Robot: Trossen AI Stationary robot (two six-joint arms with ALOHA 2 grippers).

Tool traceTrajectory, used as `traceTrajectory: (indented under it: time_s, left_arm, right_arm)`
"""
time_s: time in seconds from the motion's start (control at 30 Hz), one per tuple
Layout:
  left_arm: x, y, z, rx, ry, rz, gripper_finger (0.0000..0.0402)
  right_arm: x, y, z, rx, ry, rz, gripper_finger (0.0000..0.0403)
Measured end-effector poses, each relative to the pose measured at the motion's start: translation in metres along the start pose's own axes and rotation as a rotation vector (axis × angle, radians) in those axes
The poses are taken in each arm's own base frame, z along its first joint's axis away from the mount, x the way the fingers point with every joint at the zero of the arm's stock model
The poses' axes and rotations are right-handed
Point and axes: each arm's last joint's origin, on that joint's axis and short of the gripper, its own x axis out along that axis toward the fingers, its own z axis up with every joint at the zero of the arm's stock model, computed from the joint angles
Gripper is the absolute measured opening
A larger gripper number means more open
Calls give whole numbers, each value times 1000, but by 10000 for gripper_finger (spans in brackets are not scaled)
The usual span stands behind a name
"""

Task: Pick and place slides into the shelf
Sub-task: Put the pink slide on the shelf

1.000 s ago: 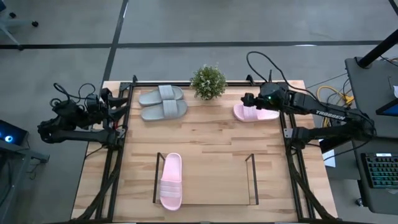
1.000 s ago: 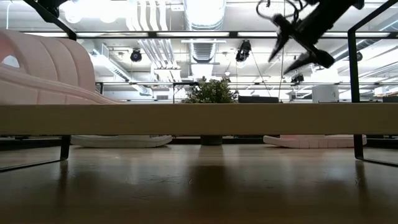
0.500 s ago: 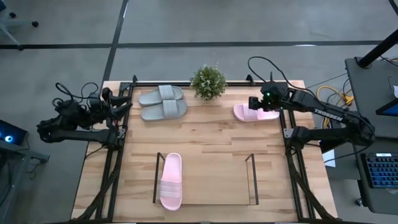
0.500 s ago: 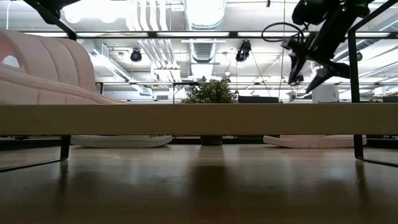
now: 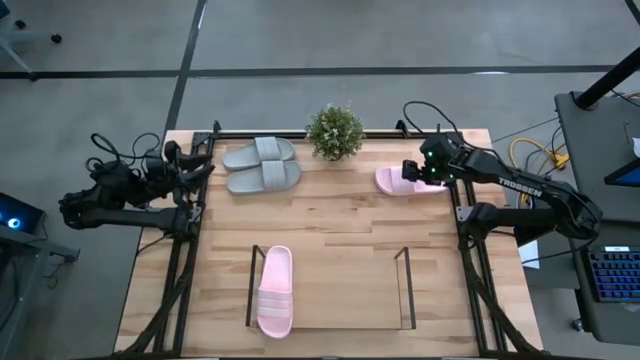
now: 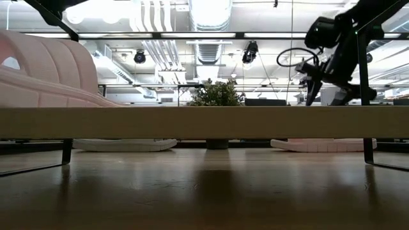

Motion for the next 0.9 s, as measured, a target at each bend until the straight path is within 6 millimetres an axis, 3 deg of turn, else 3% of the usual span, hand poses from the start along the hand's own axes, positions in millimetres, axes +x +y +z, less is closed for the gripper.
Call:
traceTrajectory:
  time_s: [0.47, 0.9]
  left_arm:
    - [0, 0, 0, -2, 0, 8, 151]
    - [0, 1, 0, -25, -2, 24, 151]
  right_arm:
    - [33, -20, -13, 36, -21, 66, 242]
    - [40, -24, -14, 50, -46, 103, 216]
